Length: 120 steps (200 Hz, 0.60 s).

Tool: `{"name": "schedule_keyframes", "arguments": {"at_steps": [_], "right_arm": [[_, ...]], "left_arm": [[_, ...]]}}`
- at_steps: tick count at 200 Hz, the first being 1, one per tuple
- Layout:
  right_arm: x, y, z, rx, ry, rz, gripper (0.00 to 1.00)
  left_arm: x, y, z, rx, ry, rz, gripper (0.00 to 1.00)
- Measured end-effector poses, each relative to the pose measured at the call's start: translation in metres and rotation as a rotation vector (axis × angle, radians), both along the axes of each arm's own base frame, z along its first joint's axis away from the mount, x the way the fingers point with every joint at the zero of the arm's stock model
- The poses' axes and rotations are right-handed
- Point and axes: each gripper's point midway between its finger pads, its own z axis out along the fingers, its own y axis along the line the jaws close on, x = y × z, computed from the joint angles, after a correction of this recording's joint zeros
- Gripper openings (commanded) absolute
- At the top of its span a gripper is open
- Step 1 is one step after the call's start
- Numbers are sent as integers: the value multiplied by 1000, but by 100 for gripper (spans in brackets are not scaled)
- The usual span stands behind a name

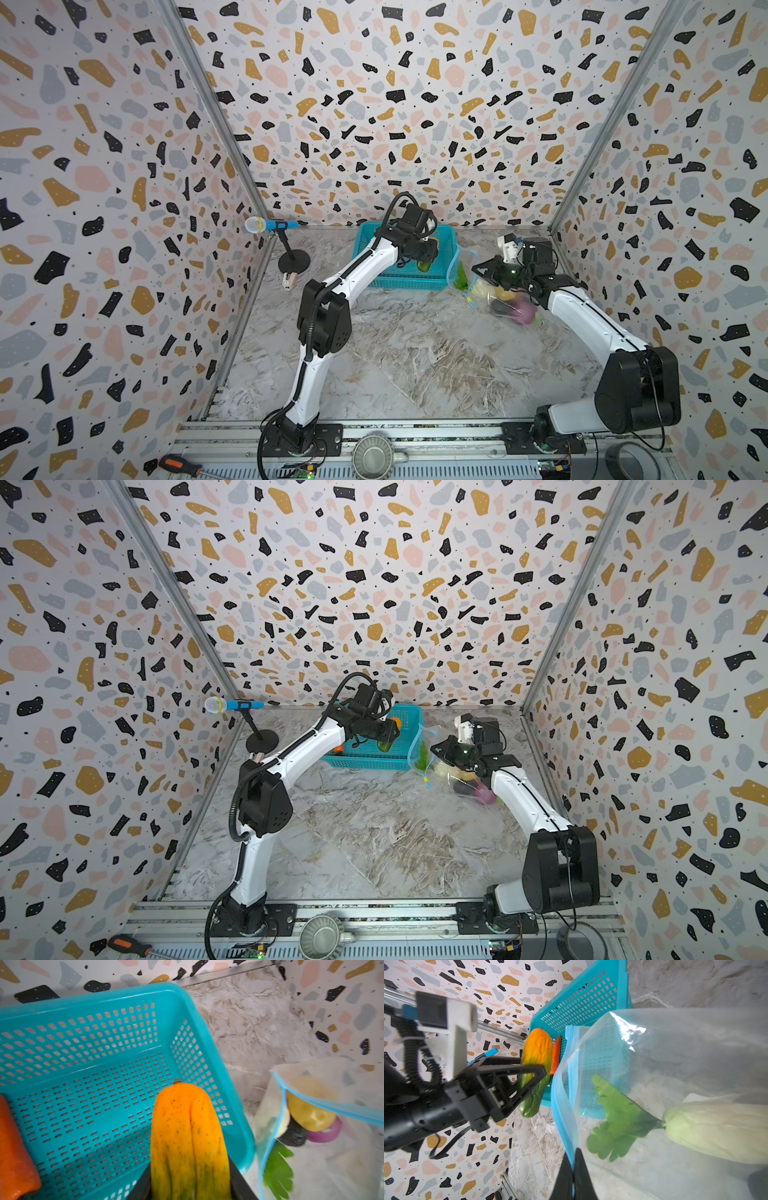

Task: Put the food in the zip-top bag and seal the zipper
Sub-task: 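Lift the papaya and carry it to the bag mouth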

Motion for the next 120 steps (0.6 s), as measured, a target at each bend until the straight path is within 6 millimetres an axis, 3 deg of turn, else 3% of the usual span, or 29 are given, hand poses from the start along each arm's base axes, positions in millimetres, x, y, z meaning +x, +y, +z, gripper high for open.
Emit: {"name": "schedule_keyframes", "arguments": {"at_steps": [32,59,120], "right_arm": [[0,0,0,0,0,0,0],[0,0,0,0,0,1,0],[3,1,9,3,-19,1,0]], "left_arm": [[-32,-20,22,-66,16,-74,34],[-51,-38,26,-101,42,-137,34],[-71,-58,32,-168,81,-214,34]]}}
